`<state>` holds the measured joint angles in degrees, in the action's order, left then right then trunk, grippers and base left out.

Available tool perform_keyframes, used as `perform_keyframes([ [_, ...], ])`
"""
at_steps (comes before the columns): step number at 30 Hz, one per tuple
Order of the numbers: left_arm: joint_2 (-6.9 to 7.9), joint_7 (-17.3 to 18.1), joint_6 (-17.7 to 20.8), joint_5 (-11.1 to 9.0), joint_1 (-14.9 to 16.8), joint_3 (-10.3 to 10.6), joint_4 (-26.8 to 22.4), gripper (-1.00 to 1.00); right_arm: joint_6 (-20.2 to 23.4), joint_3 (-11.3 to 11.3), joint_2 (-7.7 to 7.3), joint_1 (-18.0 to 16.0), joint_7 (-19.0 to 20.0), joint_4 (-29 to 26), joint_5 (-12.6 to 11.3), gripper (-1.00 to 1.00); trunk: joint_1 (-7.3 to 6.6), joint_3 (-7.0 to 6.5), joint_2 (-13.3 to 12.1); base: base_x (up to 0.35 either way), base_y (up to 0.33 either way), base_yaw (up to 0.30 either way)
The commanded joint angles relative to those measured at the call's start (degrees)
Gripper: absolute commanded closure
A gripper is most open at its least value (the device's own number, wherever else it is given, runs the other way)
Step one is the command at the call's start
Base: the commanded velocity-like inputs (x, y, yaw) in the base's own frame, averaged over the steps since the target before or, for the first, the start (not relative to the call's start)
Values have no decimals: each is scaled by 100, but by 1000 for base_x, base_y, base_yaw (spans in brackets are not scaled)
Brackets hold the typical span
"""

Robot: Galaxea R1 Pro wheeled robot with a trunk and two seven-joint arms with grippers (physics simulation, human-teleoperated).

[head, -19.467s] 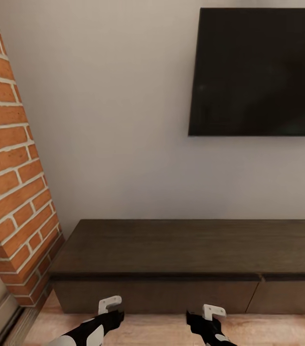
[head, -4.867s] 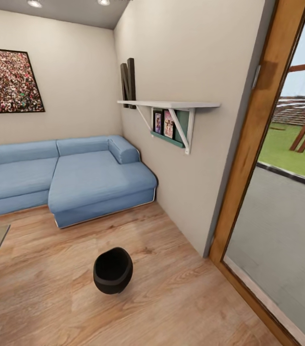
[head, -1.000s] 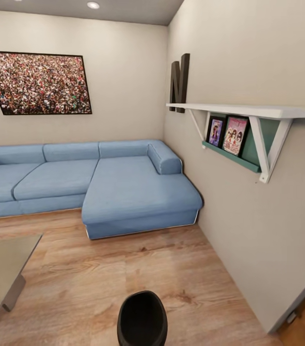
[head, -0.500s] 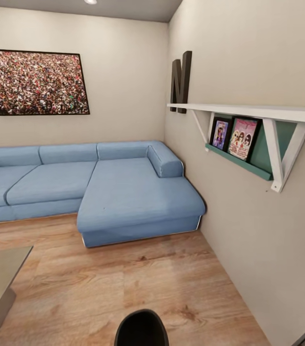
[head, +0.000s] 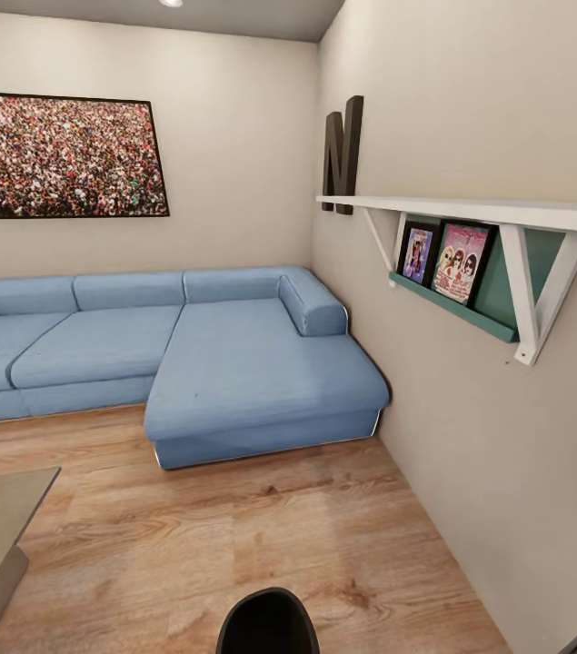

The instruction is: Place each of the two pumpkins and all three candles from the living room inside a cabinet in the living room (use any cabinet), then make sure every cabinet is closed, and position the cauldron so it is next to a table in the living room.

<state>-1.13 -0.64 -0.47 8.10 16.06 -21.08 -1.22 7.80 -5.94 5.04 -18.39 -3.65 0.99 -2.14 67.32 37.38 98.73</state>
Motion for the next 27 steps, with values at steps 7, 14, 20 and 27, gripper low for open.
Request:
perform_keyframes([
  [7, -2, -6, -5, 60, 2, -52, -1, -100, 2, -31, 0, -6, -17, 7, -15, -100, -1, 5, 2, -18, 0, 0],
  [14, -2, -6, -5, 60, 2, -53, -1, -100, 2, -33, -3, -4, -14, 7, -15, -100, -1, 5, 2, -124, 0, 0],
  [20, -2, -6, -5, 60, 2, -54, -1, -100, 2, -35, -3, -4, -17, 7, -15, -100, -1, 5, 2, -35, 0, 0],
  [27, -8, -8, -5, 41, 2, -62, -8, -100, 5, -30, -8, -4, -17, 4, -7, -100, -1, 5, 2, -4, 0, 0],
])
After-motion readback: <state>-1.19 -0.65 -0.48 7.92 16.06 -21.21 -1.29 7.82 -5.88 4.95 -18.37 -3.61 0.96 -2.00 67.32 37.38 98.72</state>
